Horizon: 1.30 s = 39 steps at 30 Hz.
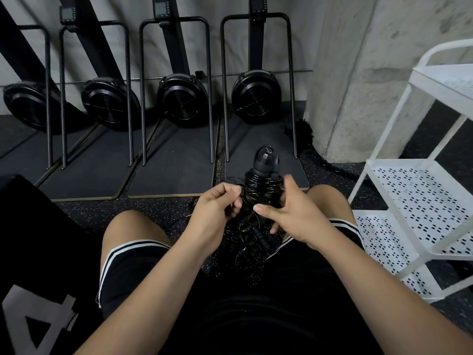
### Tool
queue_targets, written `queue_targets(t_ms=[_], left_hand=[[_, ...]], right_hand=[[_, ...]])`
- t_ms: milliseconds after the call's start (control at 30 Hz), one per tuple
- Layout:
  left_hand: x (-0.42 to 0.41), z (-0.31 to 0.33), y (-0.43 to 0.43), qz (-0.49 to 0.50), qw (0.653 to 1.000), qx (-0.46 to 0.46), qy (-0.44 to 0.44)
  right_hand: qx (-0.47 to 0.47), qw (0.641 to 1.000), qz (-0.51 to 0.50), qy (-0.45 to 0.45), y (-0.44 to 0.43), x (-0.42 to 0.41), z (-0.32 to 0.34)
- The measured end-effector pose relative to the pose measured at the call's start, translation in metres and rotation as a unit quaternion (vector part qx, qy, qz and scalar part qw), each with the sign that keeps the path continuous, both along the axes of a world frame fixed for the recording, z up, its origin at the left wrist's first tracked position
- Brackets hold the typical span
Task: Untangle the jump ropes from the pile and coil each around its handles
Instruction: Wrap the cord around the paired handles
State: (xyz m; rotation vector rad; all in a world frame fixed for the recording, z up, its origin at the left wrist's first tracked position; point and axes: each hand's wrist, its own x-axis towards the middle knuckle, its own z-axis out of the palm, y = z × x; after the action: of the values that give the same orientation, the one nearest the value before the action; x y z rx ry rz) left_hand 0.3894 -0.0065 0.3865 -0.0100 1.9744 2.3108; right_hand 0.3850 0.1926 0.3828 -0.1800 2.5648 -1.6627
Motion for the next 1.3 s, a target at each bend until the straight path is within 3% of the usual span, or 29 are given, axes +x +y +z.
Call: queue_targets(t_ms=[67, 133, 233, 300, 433, 667, 800, 1000, 1167, 1300], left_hand=[[0.0, 0.006, 0.005, -0.006, 0.999, 0.05, -0.02], [-0.001, 0.01, 0.005, -0.03, 0.999, 0.024, -0.005], [-0.002, 0.012, 0.001, -0.056, 0.994, -0.089, 0.04], [-0.006, 0.011, 0.0, -0.035, 0.987, -0.137, 0.07], [-0.01, 0.017, 0.008, -0.014, 0.981, -0.179, 0.071], [-0.036, 0.059, 0.028, -0.052, 0.982, -0.162, 0.084], [-0.062, 0.099, 0.048, -0.121, 0.986, -0.078, 0.089], [-0.108, 0.165, 0.097, -0.19, 0.973, -0.064, 0.113], [-0.14, 0.208, 0.15, -0.238, 0.964, -0.042, 0.112], [-0.155, 0.235, 0.196, -0.282, 0.933, -0.118, 0.192]], right_hand=[[0.098, 0.992, -0.042, 0.064, -0.004, -0.002, 0.003], [0.083, 0.993, -0.051, 0.061, -0.005, -0.002, 0.0], [-0.108, 0.993, 0.0, -0.037, 0.001, 0.001, -0.009], [-0.263, 0.957, 0.038, -0.115, 0.004, 0.005, -0.007], [-0.339, 0.93, 0.062, -0.129, 0.002, 0.002, 0.003], [-0.213, 0.977, -0.028, -0.017, 0.022, -0.012, 0.051], [-0.249, 0.968, -0.02, 0.002, 0.054, -0.027, 0.101], [-0.229, 0.972, -0.049, 0.013, 0.108, -0.036, 0.202], [-0.066, 0.988, -0.123, 0.063, 0.161, -0.044, 0.272], [0.038, 0.987, -0.146, 0.051, 0.215, -0.052, 0.311]])
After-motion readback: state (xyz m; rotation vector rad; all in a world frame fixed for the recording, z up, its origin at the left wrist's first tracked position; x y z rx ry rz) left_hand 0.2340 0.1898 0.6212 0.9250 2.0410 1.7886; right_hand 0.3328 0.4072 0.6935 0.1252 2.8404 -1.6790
